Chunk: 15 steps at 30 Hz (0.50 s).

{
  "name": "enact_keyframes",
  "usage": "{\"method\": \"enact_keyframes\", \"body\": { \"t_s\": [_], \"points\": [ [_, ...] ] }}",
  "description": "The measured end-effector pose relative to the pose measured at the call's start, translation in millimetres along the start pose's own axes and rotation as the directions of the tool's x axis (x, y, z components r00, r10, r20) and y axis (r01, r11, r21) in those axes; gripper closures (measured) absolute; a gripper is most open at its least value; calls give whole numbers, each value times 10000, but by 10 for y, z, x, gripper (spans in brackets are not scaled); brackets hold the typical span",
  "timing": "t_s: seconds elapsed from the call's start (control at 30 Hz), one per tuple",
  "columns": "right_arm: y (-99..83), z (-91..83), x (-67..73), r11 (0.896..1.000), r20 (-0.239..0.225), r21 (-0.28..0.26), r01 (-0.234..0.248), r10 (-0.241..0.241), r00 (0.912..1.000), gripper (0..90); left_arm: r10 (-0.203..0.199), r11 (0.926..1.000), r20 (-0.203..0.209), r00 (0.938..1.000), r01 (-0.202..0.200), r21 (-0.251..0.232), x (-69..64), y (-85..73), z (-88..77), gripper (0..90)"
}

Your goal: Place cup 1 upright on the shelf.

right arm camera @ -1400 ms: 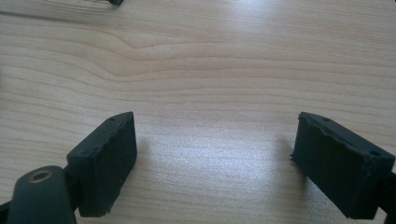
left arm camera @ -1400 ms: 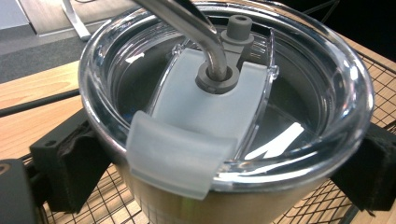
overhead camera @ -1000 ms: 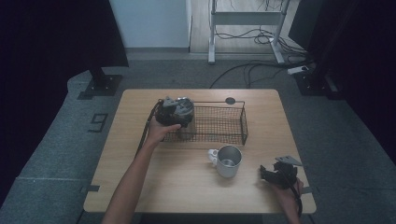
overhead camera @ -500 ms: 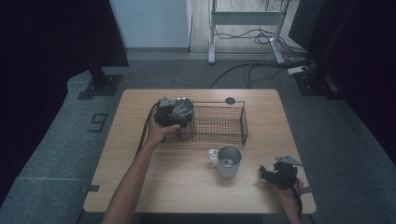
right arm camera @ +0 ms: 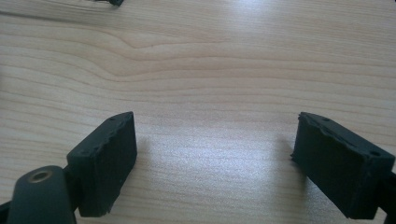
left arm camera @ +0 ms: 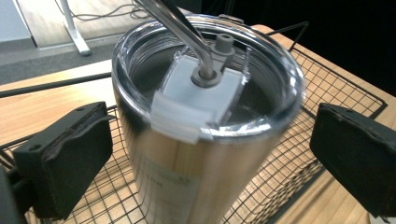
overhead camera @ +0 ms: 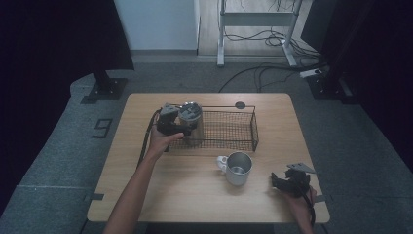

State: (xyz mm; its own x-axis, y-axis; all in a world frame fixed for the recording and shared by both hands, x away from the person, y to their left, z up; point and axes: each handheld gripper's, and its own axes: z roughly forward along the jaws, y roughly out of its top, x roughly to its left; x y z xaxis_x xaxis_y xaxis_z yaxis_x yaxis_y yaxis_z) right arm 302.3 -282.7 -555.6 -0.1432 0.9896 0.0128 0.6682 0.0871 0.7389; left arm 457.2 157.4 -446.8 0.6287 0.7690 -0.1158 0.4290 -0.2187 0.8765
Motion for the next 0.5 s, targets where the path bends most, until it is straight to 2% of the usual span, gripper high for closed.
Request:
{"method": "enact_keyframes", "body": {
  "t_s": [0.33,0.5],
  "points": [
    [0,0,0,10000,2,1,1,-1,10000,132,96,9999,129,9999,-96,-32,-27,-121,-220,0],
    [1,-1,0,10000,5,16,10,-10,10000,132,314,9994,0,9995,-314,118,-73,-208,-327,0]
  ]
}}
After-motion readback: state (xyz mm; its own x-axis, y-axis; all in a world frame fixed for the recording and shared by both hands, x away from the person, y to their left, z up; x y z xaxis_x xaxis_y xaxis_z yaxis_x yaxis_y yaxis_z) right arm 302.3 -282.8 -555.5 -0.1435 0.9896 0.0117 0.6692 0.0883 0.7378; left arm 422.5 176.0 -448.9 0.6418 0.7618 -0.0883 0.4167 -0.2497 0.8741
